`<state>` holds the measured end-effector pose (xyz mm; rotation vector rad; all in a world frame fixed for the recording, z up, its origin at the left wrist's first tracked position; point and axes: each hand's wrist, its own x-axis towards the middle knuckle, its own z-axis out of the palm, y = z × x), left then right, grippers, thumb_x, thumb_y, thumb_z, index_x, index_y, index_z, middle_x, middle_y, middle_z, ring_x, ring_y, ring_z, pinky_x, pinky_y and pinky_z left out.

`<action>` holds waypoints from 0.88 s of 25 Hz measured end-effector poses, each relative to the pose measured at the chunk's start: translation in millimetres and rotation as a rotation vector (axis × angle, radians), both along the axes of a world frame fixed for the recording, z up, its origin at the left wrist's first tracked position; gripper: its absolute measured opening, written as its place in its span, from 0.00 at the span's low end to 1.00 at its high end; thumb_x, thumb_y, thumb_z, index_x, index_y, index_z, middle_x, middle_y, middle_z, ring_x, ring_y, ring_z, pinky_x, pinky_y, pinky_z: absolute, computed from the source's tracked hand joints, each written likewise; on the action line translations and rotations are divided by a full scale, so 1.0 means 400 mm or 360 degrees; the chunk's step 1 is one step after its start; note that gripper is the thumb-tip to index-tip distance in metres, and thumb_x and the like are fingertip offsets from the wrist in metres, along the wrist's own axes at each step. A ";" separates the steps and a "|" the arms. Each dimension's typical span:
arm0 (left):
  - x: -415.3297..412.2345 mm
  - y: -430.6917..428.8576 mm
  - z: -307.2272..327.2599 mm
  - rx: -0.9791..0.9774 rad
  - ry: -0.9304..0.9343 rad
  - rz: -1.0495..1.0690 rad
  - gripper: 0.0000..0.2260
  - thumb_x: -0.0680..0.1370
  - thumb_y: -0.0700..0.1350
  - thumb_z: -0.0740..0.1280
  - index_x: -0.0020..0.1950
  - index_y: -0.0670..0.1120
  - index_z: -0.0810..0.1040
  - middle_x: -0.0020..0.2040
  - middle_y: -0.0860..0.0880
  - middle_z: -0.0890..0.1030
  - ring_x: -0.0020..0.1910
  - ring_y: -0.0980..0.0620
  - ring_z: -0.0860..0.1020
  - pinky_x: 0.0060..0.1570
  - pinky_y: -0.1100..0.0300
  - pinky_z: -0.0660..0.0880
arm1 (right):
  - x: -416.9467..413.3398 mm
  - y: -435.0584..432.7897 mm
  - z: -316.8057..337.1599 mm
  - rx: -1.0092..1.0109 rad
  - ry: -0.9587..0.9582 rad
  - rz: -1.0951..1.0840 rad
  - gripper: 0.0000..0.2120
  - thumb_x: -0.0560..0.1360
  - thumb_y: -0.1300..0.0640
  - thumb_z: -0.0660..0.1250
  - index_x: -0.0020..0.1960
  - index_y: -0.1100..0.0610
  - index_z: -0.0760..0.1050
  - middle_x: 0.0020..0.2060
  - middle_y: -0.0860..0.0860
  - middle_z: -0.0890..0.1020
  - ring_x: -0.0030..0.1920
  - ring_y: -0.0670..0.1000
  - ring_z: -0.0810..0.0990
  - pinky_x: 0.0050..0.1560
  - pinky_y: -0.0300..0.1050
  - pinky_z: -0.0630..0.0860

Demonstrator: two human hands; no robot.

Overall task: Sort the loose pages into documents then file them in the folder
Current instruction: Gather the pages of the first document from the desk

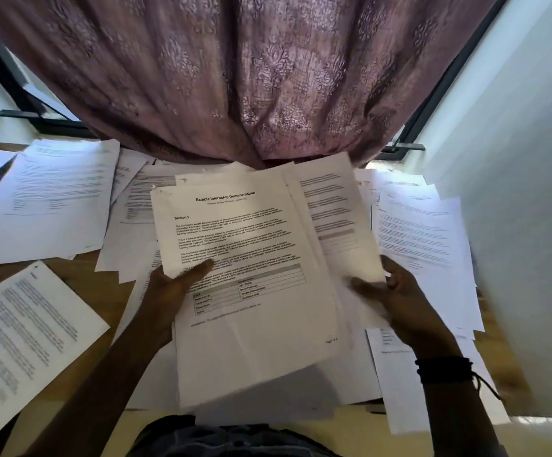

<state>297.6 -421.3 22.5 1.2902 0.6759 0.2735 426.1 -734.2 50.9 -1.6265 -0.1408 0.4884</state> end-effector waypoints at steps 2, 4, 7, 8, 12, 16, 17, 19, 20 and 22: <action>-0.009 0.019 -0.003 -0.0010 0.0019 -0.0029 0.16 0.73 0.46 0.73 0.60 0.51 0.80 0.53 0.50 0.85 0.50 0.47 0.83 0.48 0.48 0.80 | -0.041 0.054 0.008 0.0015 -0.0017 0.0260 0.19 0.73 0.62 0.71 0.63 0.57 0.76 0.54 0.60 0.83 0.54 0.62 0.83 0.53 0.61 0.80; -0.016 0.034 0.002 -0.0053 0.0015 -0.0001 0.10 0.74 0.44 0.72 0.55 0.52 0.80 0.45 0.53 0.86 0.41 0.53 0.85 0.37 0.56 0.81 | -0.072 0.103 0.012 0.0016 0.0030 0.0379 0.16 0.77 0.56 0.66 0.64 0.56 0.75 0.56 0.57 0.83 0.56 0.60 0.82 0.53 0.58 0.80; -0.023 0.049 0.019 -0.0021 -0.0019 -0.0010 0.07 0.75 0.43 0.72 0.51 0.52 0.80 0.37 0.58 0.85 0.35 0.58 0.84 0.29 0.63 0.78 | -0.094 0.169 0.025 -0.0068 0.0303 0.0237 0.19 0.79 0.39 0.54 0.60 0.46 0.78 0.50 0.50 0.85 0.51 0.54 0.84 0.48 0.51 0.81; -0.025 0.055 0.029 0.0006 -0.0068 -0.0009 0.09 0.75 0.42 0.72 0.53 0.51 0.80 0.38 0.58 0.86 0.37 0.58 0.85 0.31 0.64 0.79 | -0.097 0.191 0.022 -0.0120 0.0213 0.0274 0.18 0.79 0.39 0.55 0.59 0.46 0.77 0.50 0.49 0.85 0.50 0.51 0.85 0.47 0.49 0.82; -0.038 0.090 0.065 0.0236 -0.0412 -0.0090 0.14 0.74 0.39 0.71 0.57 0.51 0.79 0.50 0.56 0.86 0.51 0.54 0.84 0.44 0.61 0.81 | -0.109 0.270 -0.004 -0.0383 -0.0482 0.0308 0.15 0.74 0.55 0.72 0.60 0.48 0.76 0.54 0.42 0.83 0.51 0.41 0.82 0.48 0.38 0.81; -0.050 0.130 0.082 0.0399 -0.0546 -0.0122 0.15 0.73 0.43 0.72 0.56 0.57 0.80 0.56 0.52 0.84 0.55 0.50 0.83 0.51 0.55 0.81 | -0.133 0.325 -0.038 -0.0307 -0.0685 0.0148 0.18 0.74 0.61 0.71 0.60 0.48 0.73 0.54 0.41 0.81 0.53 0.38 0.80 0.48 0.30 0.78; -0.053 0.138 0.075 0.0393 -0.0529 -0.0123 0.15 0.73 0.43 0.72 0.56 0.59 0.81 0.56 0.51 0.84 0.55 0.50 0.83 0.52 0.53 0.81 | -0.141 0.336 -0.051 -0.0284 -0.0697 0.0141 0.19 0.74 0.61 0.72 0.60 0.47 0.72 0.54 0.40 0.80 0.53 0.37 0.79 0.48 0.30 0.77; -0.062 0.151 0.049 0.0301 -0.0453 -0.0057 0.15 0.72 0.44 0.72 0.57 0.55 0.81 0.54 0.52 0.85 0.53 0.50 0.83 0.54 0.49 0.81 | -0.161 0.358 -0.079 -0.0206 -0.0614 0.0133 0.20 0.73 0.59 0.73 0.61 0.47 0.72 0.54 0.38 0.81 0.55 0.36 0.79 0.49 0.32 0.78; -0.067 0.155 0.038 0.0273 -0.0396 0.0003 0.14 0.72 0.46 0.72 0.57 0.53 0.80 0.53 0.54 0.85 0.52 0.51 0.84 0.54 0.48 0.81 | -0.172 0.368 -0.091 -0.0195 -0.0577 0.0113 0.20 0.72 0.57 0.74 0.61 0.48 0.72 0.53 0.38 0.81 0.54 0.37 0.79 0.48 0.34 0.79; -0.075 0.160 0.021 0.0357 -0.0318 0.0092 0.13 0.72 0.49 0.72 0.55 0.54 0.80 0.51 0.56 0.86 0.50 0.52 0.84 0.52 0.46 0.81 | -0.187 0.390 -0.101 -0.0240 -0.0576 0.0056 0.19 0.71 0.55 0.75 0.59 0.49 0.72 0.51 0.39 0.81 0.52 0.35 0.79 0.45 0.32 0.78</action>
